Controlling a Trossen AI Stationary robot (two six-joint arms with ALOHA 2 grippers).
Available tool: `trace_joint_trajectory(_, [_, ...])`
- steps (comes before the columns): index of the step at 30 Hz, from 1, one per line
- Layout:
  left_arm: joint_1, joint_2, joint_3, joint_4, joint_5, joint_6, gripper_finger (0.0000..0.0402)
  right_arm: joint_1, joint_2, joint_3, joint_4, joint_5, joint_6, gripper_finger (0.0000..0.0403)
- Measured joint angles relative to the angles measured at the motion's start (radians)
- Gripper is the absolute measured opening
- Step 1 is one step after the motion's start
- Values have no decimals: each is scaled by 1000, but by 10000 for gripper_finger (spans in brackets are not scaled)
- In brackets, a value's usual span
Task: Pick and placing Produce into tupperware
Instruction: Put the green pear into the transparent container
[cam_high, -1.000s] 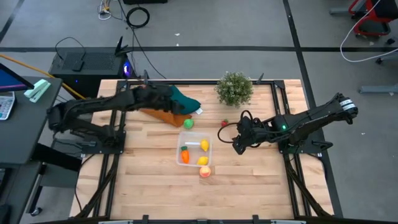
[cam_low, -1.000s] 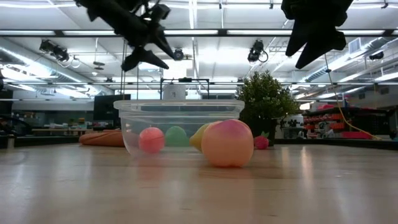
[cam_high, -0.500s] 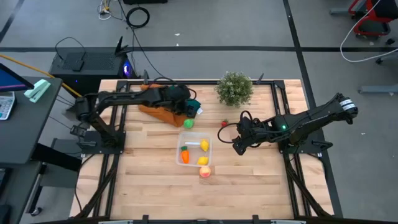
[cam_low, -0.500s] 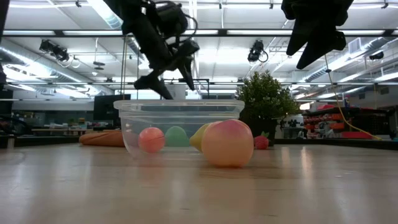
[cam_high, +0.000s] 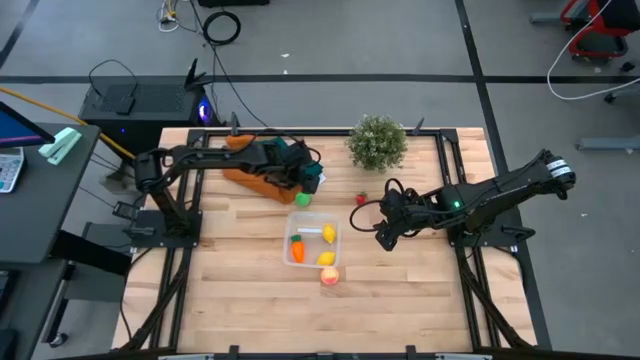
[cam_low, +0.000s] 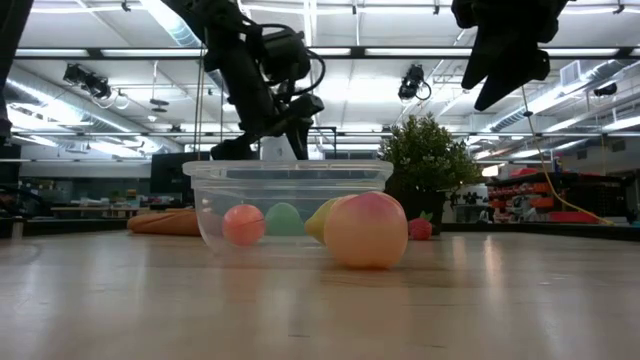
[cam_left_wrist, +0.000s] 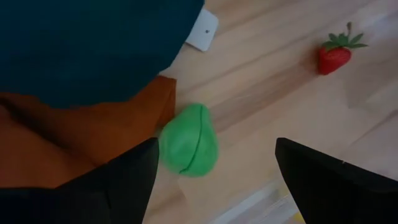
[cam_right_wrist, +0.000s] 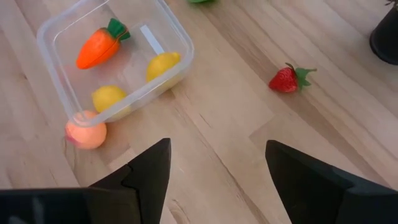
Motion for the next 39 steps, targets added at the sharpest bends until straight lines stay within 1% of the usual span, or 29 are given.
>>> trace_joint_trajectory(4, [6,22,0,-13,1,72,330,0,0,0,0,0,-2,229])
trace_joint_trajectory(7, [7,48,-1,-17,30,108,330,0,0,0,1,0,14,229])
trace_joint_trajectory(11, [6,74,-1,-4,35,120,330,0,0,0,6,0,20,229])
trace_joint_trajectory(19, [13,133,-1,0,57,192,330,0,0,0,30,0,53,229])
trace_joint_trajectory(26, [12,176,-1,17,102,202,330,0,0,0,38,0,63,229])
trace_joint_trajectory(39, [12,178,-1,46,133,194,329,0,0,0,46,0,67,229])
